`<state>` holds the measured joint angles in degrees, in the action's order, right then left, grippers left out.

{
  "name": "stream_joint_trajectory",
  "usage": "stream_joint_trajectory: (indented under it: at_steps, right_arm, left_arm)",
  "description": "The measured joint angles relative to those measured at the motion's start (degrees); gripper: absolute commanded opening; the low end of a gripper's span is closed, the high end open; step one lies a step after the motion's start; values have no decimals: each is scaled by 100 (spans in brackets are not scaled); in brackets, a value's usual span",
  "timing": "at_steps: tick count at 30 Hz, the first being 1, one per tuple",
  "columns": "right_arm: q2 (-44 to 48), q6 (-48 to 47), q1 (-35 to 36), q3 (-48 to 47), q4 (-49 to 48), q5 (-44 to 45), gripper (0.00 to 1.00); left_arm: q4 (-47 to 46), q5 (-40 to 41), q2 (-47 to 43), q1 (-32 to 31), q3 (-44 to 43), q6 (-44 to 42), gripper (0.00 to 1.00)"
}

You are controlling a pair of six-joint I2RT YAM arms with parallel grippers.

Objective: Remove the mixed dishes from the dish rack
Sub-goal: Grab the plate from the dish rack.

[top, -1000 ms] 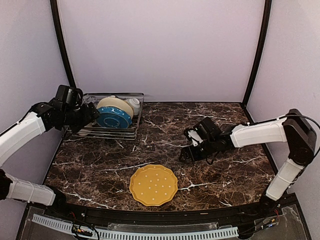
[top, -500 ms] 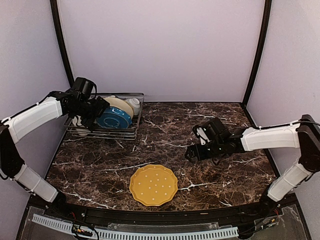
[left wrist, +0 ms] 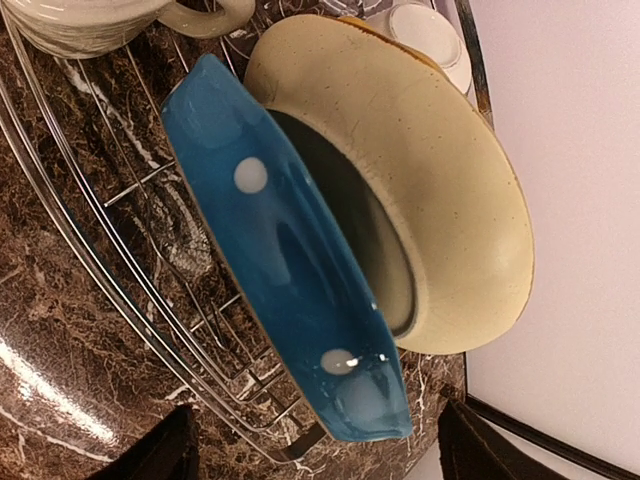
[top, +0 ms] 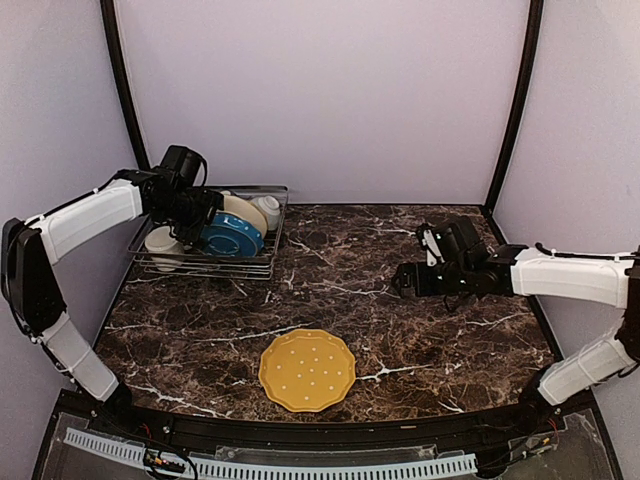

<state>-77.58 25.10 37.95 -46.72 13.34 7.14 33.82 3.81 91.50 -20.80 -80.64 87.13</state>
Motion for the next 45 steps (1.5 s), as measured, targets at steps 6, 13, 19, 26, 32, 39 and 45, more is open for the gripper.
stream_joint_trajectory:
  at_steps: [6,13,19,26,32,39,45]
  right_arm:
    - [33,-2,-2,35,7,-79,99]
    - [-4,20,-2,101,2,-195,99]
    - [-57,52,-2,105,-13,-361,99]
    - [-57,114,-2,179,-138,-520,99]
    - [-57,138,-2,223,-181,-542,99]
    - [-57,179,-2,249,-181,-540,99]
    - [-39,205,-2,249,-181,-540,99]
  left_arm:
    - [35,138,164,0,-181,166,79]
    - [44,118,494,0,-251,522,69]
    - [70,140,793,0,-599,662,64]
    - [295,166,1067,0,-951,785,58]
    - [682,313,1222,0,-1305,778,45]
    - [1019,415,1257,0,-1493,750,34]
    - [1226,352,1298,0,-1617,1110,22]
